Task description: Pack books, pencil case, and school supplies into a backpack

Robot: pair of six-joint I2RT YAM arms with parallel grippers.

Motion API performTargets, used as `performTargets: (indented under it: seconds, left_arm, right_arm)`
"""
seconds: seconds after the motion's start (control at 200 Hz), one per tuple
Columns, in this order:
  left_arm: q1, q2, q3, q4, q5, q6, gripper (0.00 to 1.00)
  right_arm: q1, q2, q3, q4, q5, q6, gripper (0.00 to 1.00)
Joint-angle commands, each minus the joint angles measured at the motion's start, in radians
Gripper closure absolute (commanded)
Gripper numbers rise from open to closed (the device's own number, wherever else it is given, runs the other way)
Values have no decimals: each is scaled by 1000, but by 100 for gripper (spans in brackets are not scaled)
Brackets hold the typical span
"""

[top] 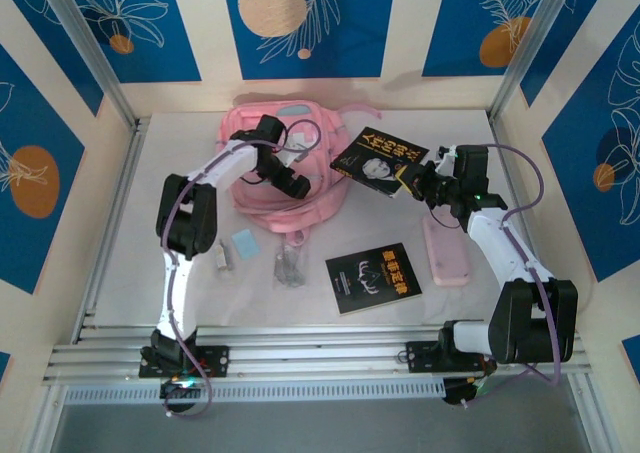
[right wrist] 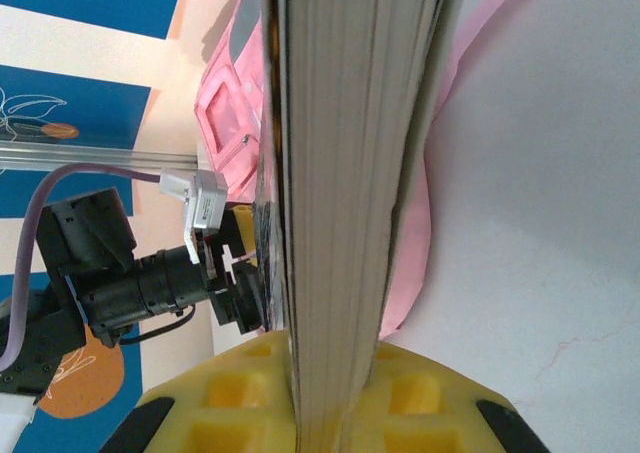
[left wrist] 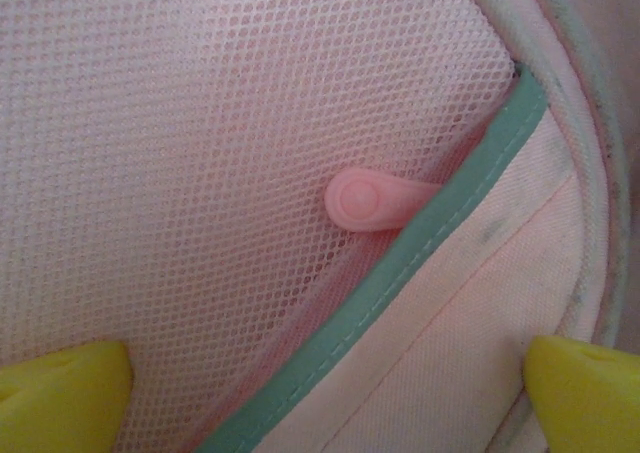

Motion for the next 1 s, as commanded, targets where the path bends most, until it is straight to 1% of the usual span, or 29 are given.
performTargets:
  seconds: [0.0, 0.135, 0.26, 0.56, 0.645, 0.7, 0.72, 0.75, 0.785, 0.83, 0.87, 0.905, 0.945, 0.995]
  left_arm:
    - [-21, 19, 19, -181, 174, -9, 0]
    - [-61, -78, -9, -116, 95, -44, 0]
    - [-98, -91, -38, -74, -6, -29, 0]
    - [-108, 68, -94, -65, -218, 5, 0]
    - [-104, 122, -37, -110, -259, 1, 0]
    - [-95, 156, 10, -148, -255, -2, 1]
    - [-92, 170, 30, -166, -244, -3, 3]
    - [-87, 187, 54, -187, -226, -4, 9]
    - [-83, 202, 74, -207, -207, -7, 19]
    - [-83, 207, 77, -216, -186, -8, 36]
    - [-84, 205, 71, -217, -164, -10, 48]
    - [-85, 201, 61, -212, -141, -12, 54]
    - [-85, 199, 55, -210, -115, -16, 59]
    - [-85, 201, 50, -209, -94, -21, 69]
  right_arm:
    - [-5, -9, 15, 44, -55, -11, 100]
    - [-6, -3, 8, 53, -51, -6, 100]
    - [-6, 4, -2, 64, -55, 1, 100]
    - [-19, -4, -37, 61, -61, -7, 100]
    - [-27, -7, -40, 60, -65, -6, 100]
    - [-29, -9, -41, 62, -69, -4, 100]
    - [-30, -10, -42, 64, -70, -3, 100]
    - [-31, -13, -43, 63, -70, -2, 100]
    - [-34, -17, -44, 62, -70, -1, 100]
    - [-40, -26, -47, 59, -67, 2, 100]
    - [-46, -37, -52, 58, -64, 5, 100]
    - [-54, -46, -57, 58, -62, 8, 100]
    - [-62, -56, -65, 59, -60, 12, 100]
    - [-73, -68, -71, 61, -60, 19, 100]
